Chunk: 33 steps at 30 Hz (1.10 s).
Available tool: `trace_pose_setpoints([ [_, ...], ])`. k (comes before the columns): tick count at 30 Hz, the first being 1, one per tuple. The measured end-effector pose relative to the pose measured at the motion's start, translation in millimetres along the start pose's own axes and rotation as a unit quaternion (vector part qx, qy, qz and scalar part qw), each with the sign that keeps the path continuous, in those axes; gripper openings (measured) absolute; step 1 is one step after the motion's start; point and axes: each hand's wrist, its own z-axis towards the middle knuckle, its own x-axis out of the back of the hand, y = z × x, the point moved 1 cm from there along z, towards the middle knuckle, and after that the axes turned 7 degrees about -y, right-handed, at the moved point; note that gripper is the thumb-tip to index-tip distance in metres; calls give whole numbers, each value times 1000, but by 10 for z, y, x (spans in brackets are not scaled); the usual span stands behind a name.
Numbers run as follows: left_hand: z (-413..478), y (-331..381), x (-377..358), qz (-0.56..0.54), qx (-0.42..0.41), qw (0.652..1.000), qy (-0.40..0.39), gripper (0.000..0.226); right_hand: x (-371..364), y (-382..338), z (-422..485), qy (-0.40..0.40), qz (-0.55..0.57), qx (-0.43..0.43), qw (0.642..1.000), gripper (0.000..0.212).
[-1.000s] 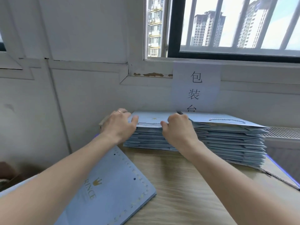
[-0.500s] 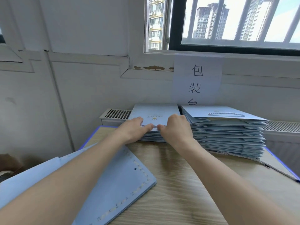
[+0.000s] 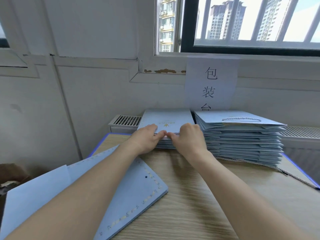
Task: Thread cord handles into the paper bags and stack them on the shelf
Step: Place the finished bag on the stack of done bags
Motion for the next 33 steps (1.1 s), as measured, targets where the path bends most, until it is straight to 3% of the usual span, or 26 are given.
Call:
trace_pose_setpoints([
  [5, -52, -200, 37, -29, 9, 999, 29, 44, 132, 99, 19, -4, 38, 8, 999, 40],
  [10, -129, -162, -20, 6, 21, 1000, -9, 49, -5, 132, -81, -2, 16, 3, 1000, 11],
  [14, -91, -185, -17, 5, 52, 998, -29, 49, -16, 98, -94, -23, -12, -6, 1000, 24],
  [20, -57, -227, 7, 54, 24, 997, -49, 55, 43, 5, -183, -30, -77, 16, 996, 38],
  [26, 14, -356, -64, 103, 37, 992, -55, 62, 18, -41, -294, -4, -159, 42, 986, 21],
  [29, 51, -376, -46, 126, 37, 989, -69, 62, -11, -32, -274, -19, -141, 20, 990, 36],
  [33, 40, -349, -20, 114, 40, 989, -84, 62, 3, -72, -288, -20, -113, 2, 993, 39],
])
